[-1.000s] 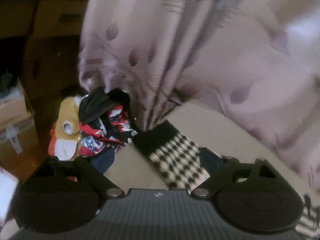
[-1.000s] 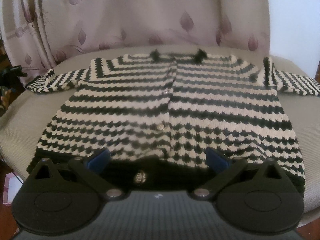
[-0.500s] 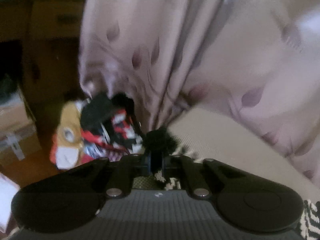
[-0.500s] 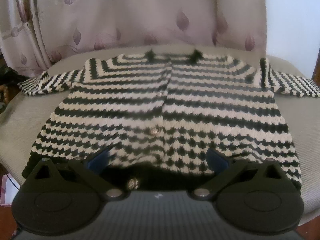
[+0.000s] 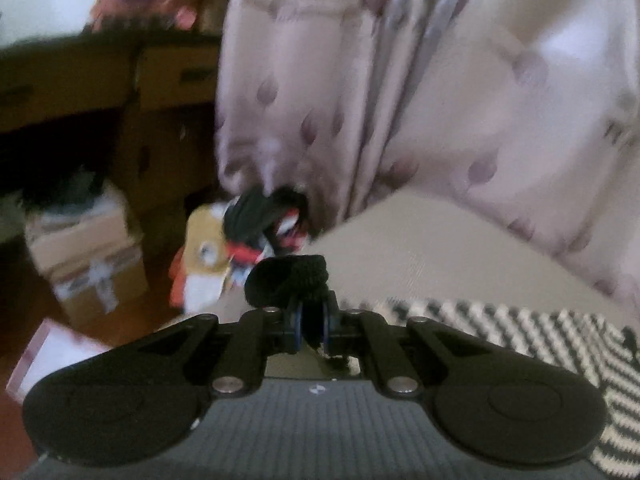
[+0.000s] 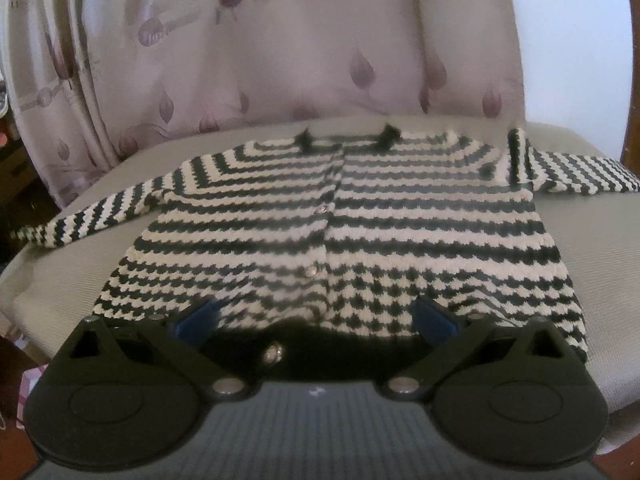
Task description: Fold small clothes
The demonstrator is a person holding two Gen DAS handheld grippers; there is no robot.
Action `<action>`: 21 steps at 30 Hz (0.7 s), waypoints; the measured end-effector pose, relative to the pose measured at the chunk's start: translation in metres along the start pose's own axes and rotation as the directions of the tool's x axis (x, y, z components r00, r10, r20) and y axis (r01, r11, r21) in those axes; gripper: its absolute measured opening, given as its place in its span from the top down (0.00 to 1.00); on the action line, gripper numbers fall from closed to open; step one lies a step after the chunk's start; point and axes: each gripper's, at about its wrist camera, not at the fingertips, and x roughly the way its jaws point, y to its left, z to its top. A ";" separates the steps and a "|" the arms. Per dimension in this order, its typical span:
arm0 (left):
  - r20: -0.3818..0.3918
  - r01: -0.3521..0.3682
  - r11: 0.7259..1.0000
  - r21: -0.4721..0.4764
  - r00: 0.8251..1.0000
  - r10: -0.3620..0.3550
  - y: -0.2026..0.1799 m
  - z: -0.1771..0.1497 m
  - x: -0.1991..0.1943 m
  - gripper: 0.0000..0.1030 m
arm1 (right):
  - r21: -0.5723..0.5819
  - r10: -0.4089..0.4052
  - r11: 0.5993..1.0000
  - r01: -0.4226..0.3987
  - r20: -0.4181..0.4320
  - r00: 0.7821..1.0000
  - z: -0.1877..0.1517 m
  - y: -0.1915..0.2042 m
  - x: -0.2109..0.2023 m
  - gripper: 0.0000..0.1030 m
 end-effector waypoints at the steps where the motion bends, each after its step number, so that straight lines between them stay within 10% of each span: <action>1: -0.016 -0.003 1.000 -0.014 1.000 0.003 0.004 -0.005 0.002 0.89 | 0.013 0.001 1.000 -0.001 0.002 1.000 0.000 -0.003 -0.002 0.00; 6: 0.019 -0.051 0.998 -0.033 0.998 0.052 0.013 -0.024 -0.023 0.81 | 0.087 -0.016 0.996 0.014 0.029 0.999 -0.003 -0.029 -0.018 0.00; 13: 0.267 -0.051 0.995 0.091 0.963 0.025 -0.041 -0.033 -0.099 0.08 | 0.287 -0.131 0.954 0.088 0.136 0.982 -0.001 -0.123 -0.049 0.00; 21: 0.187 0.183 0.938 0.295 0.952 -0.244 -0.140 -0.074 -0.095 0.03 | 0.584 -0.236 0.808 0.071 0.210 0.949 0.013 -0.290 -0.044 0.00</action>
